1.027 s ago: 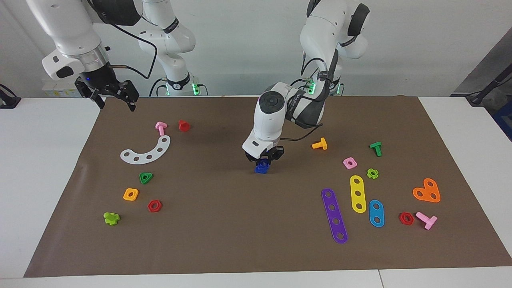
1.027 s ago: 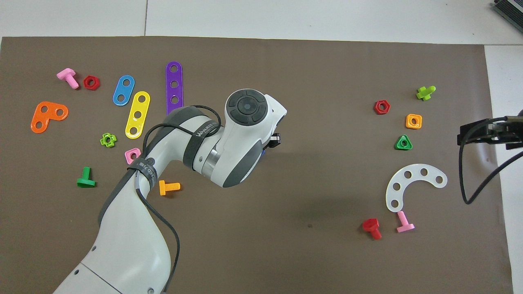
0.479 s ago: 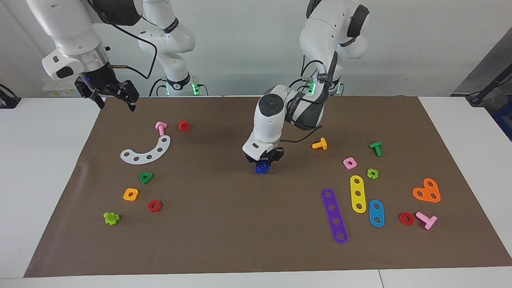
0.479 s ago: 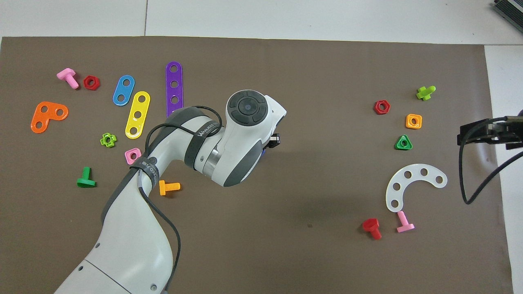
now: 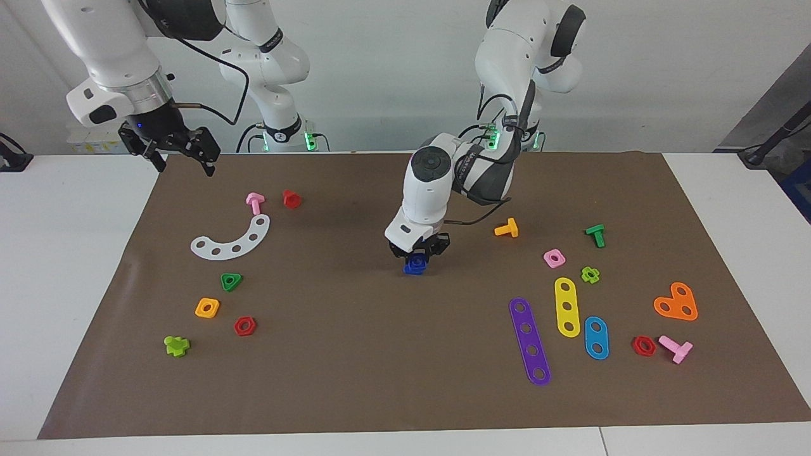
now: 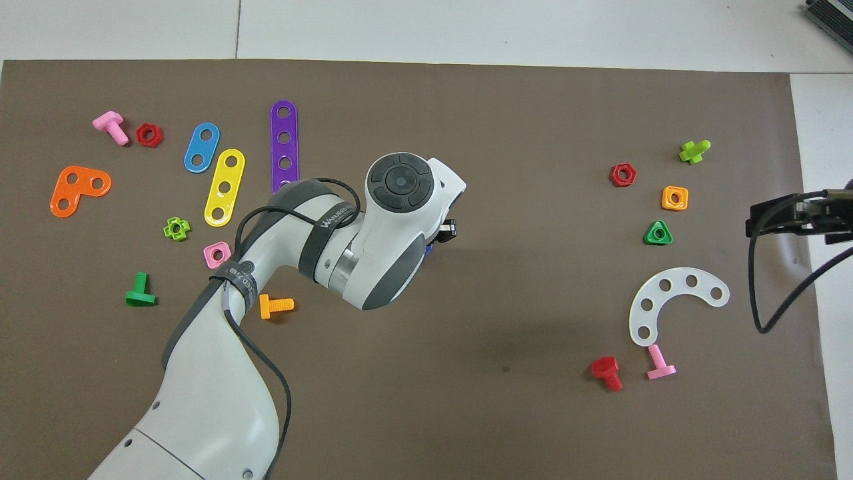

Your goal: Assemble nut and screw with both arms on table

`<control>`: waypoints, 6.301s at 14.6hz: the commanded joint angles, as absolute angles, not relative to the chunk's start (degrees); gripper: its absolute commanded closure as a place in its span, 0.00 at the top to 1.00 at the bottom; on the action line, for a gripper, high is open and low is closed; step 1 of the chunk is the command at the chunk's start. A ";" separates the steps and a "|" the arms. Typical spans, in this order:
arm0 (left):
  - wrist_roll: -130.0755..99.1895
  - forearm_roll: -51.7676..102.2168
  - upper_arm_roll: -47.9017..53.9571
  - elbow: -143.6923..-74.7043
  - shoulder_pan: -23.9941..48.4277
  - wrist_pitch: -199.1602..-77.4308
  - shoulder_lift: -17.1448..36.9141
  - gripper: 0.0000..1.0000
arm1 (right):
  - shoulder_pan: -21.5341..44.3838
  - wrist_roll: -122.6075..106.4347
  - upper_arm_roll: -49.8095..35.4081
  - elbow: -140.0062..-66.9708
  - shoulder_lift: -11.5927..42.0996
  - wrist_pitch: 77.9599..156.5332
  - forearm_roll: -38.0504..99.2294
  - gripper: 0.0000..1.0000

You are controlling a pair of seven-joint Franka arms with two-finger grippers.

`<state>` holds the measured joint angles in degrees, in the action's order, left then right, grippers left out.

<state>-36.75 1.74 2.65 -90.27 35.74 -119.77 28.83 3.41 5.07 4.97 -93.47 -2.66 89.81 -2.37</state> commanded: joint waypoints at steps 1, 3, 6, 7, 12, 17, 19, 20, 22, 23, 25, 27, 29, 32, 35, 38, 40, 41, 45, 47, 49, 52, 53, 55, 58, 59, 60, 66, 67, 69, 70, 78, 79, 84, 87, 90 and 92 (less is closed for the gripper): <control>-37.18 0.61 2.20 -93.17 36.39 -122.70 29.44 0.00 | 3.25 5.19 4.92 -94.48 -3.87 89.47 -0.88 1.00; -37.09 0.70 2.29 -93.77 36.30 -123.13 29.36 0.00 | 3.25 5.19 4.92 -94.48 -3.87 89.47 -0.88 1.00; -36.83 1.14 2.37 -94.92 35.95 -123.40 28.92 0.00 | 3.25 5.19 4.92 -94.48 -3.87 89.47 -0.88 1.00; -36.74 1.40 2.46 -95.27 35.77 -123.40 28.83 0.00 | 3.25 5.19 4.92 -94.48 -3.87 89.47 -0.88 1.00; -36.74 2.46 2.46 -96.06 35.77 -123.66 28.48 0.04 | 3.25 5.19 4.92 -94.48 -3.87 89.47 -0.88 1.00; -36.74 2.55 2.46 -98.61 35.86 -126.12 27.95 0.02 | 3.25 5.19 4.92 -94.48 -3.87 89.47 -0.88 1.00; -36.83 2.55 2.55 -97.21 35.68 -125.07 28.04 0.00 | 3.25 5.19 4.92 -94.48 -3.87 89.47 -0.88 1.00; -36.83 2.55 2.55 -96.25 35.68 -124.29 28.21 0.00 | 3.25 5.19 4.92 -94.48 -3.87 89.47 -0.88 1.00; -36.83 3.24 2.46 -94.49 35.60 -122.18 28.47 0.00 | 3.25 5.19 4.92 -94.48 -3.87 89.47 -0.88 1.00; -36.83 4.03 2.46 -93.70 35.51 -121.56 28.48 0.00 | 3.25 5.19 4.92 -94.48 -3.87 89.47 -0.88 1.00; -36.83 4.57 2.37 -92.38 35.51 -120.50 28.65 0.00 | 3.25 5.19 4.92 -94.48 -3.87 89.47 -0.88 1.00; -36.91 5.18 2.37 -91.76 35.51 -119.62 28.74 0.00 | 3.25 5.19 4.83 -94.48 -3.87 89.47 -0.88 1.00; -36.91 5.62 2.37 -90.18 35.42 -117.96 29.00 0.00 | 3.25 5.19 4.92 -94.48 -3.87 89.47 -0.88 1.00; -36.91 6.59 2.29 -88.95 35.42 -116.02 29.27 0.00 | 3.25 5.19 4.83 -94.48 -3.87 89.47 -0.88 1.00; -37.00 6.68 2.29 -89.03 35.42 -116.89 29.27 0.00 | 3.25 5.19 4.92 -94.48 -3.87 89.47 -0.88 1.00; -37.09 6.59 2.20 -90.26 35.86 -120.13 29.35 0.00 | 3.25 5.19 4.92 -94.48 -3.87 89.47 -0.88 1.00; -37.09 6.50 2.20 -91.05 36.12 -120.76 29.27 0.00 | 3.25 5.19 4.83 -94.48 -3.87 89.47 -0.88 1.00; -37.09 6.50 2.20 -90.45 35.86 -120.24 29.18 0.00 | 3.25 5.19 4.92 -94.48 -3.87 89.47 -0.88 1.00; -37.09 6.07 2.11 -90.26 35.51 -120.41 29.27 0.00 | 3.25 5.19 4.92 -94.48 -3.87 89.47 -0.88 1.00; -37.09 5.89 2.11 -90.96 35.77 -120.85 29.27 0.00 | 3.25 5.19 4.92 -94.48 -3.87 89.47 -0.88 1.00; -37.18 5.80 2.02 -93.24 36.30 -123.12 29.18 0.00 | 3.25 5.19 4.92 -94.48 -3.87 89.47 -0.88 1.00; -37.18 5.71 2.02 -94.22 36.39 -123.93 28.92 0.00 | 3.25 5.19 4.92 -94.48 -3.87 89.47 -0.88 1.00; -37.09 5.71 2.02 -94.57 36.39 -123.93 28.92 0.00 | 3.25 5.19 4.92 -94.48 -3.87 89.47 -0.88 1.00; -37.09 5.36 2.02 -94.75 36.39 -124.10 28.83 0.03 | 3.25 5.19 4.92 -94.48 -3.87 89.47 -0.88 1.00; -37.09 5.27 1.93 -94.40 36.39 -124.19 28.92 0.46 | 3.25 5.19 4.92 -94.48 -3.87 89.47 -0.88 1.00; -37.26 5.27 1.93 -94.13 36.39 -124.28 28.92 0.59 | 3.25 5.19 4.92 -94.48 -3.87 89.47 -0.88 1.00; -37.27 5.27 1.93 -93.96 36.30 -124.19 28.92 0.69 | 3.25 5.19 4.92 -94.48 -3.87 89.47 -0.88 1.00; -37.27 5.36 1.93 -89.58 35.95 -118.68 29.18 0.82 | 3.25 5.19 4.92 -94.48 -3.87 89.47 -0.88 1.00; -37.27 5.36 1.93 -88.08 35.60 -116.65 29.09 0.82 | 3.25 5.19 4.92 -94.48 -3.87 89.47 -0.88 1.00; -37.09 5.80 1.32 -85.36 34.29 -113.66 28.39 0.82 | 3.25 5.19 4.92 -94.48 -3.87 89.47 -0.88 1.00; -36.83 5.71 1.14 -84.21 31.93 -112.34 27.61 0.82 | 3.25 5.19 4.92 -94.48 -3.87 89.47 -0.88 1.00; -18.93 4.58 1.05 -84.73 12.60 -94.76 11.80 1.00 | 3.25 5.19 4.92 -94.48 -3.87 89.47 -0.88 1.00; -16.90 3.79 1.14 -85.25 10.39 -93.62 9.69 1.00 | 3.25 5.19 4.83 -94.48 -3.87 89.47 -0.88 1.00; -16.44 -2.71 1.14 -90.97 7.82 -88.26 0.09 1.00 | 3.25 5.19 4.92 -94.48 -3.87 89.47 -0.88 1.00; -16.00 -3.16 1.14 -90.44 7.82 -85.96 -1.14 1.00 | 3.25 5.19 4.92 -94.48 -3.87 89.47 -0.88 1.00; -7.78 -2.99 0.97 -90.44 7.74 -89.10 -0.97 1.00 | 3.25 5.19 4.92 -94.48 -3.87 89.47 -0.88 1.00; -3.52 -2.47 1.05 -90.53 5.64 -90.26 -0.79 1.00 | 3.25 5.19 4.92 -94.48 -3.87 89.47 -0.88 1.00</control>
<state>-7.87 -1.98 0.99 -89.03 7.35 -88.19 -0.12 3.41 5.07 4.97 -93.47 -2.66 89.81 -2.37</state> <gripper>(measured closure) 0.000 0.000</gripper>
